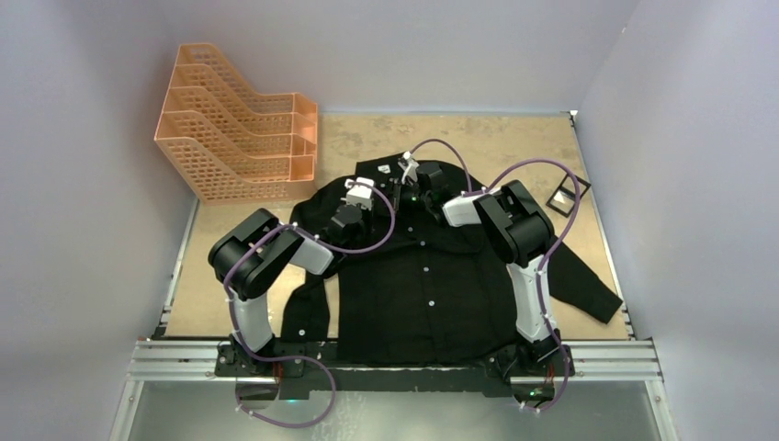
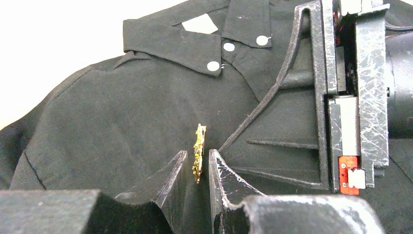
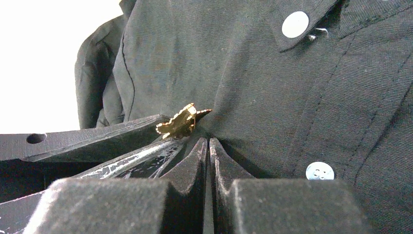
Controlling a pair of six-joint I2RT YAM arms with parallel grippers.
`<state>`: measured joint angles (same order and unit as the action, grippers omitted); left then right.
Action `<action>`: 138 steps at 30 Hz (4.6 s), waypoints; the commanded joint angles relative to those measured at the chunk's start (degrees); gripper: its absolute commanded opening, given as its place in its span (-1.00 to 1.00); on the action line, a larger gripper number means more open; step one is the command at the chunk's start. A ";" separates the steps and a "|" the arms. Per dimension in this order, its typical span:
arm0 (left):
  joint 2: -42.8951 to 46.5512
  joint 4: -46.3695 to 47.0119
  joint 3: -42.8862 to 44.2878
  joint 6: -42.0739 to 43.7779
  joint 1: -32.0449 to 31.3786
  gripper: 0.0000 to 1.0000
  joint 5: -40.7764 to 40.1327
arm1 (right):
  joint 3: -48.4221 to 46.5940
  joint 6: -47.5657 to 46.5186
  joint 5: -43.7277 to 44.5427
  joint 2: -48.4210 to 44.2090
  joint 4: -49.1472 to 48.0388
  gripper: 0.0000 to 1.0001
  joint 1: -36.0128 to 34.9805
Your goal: Remove the brooch from the garment
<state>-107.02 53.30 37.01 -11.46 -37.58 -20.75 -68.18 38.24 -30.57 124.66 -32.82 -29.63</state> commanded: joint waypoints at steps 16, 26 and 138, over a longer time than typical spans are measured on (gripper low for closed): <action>-3.98 -2.05 5.85 1.45 -1.64 -0.58 -6.70 | -1.71 -1.61 3.45 0.01 2.10 -0.87 -1.04; -5.21 -2.84 6.86 2.34 -2.74 -0.59 -10.21 | -1.43 -1.34 4.64 -0.72 2.33 -0.92 -1.27; 4.32 1.55 -2.69 1.65 0.06 -1.00 0.08 | 1.19 11.45 -7.65 4.98 -19.41 -1.00 1.14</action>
<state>-105.08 52.23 34.85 -10.28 -37.89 -21.63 -65.23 48.71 -36.49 129.10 -48.84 -28.80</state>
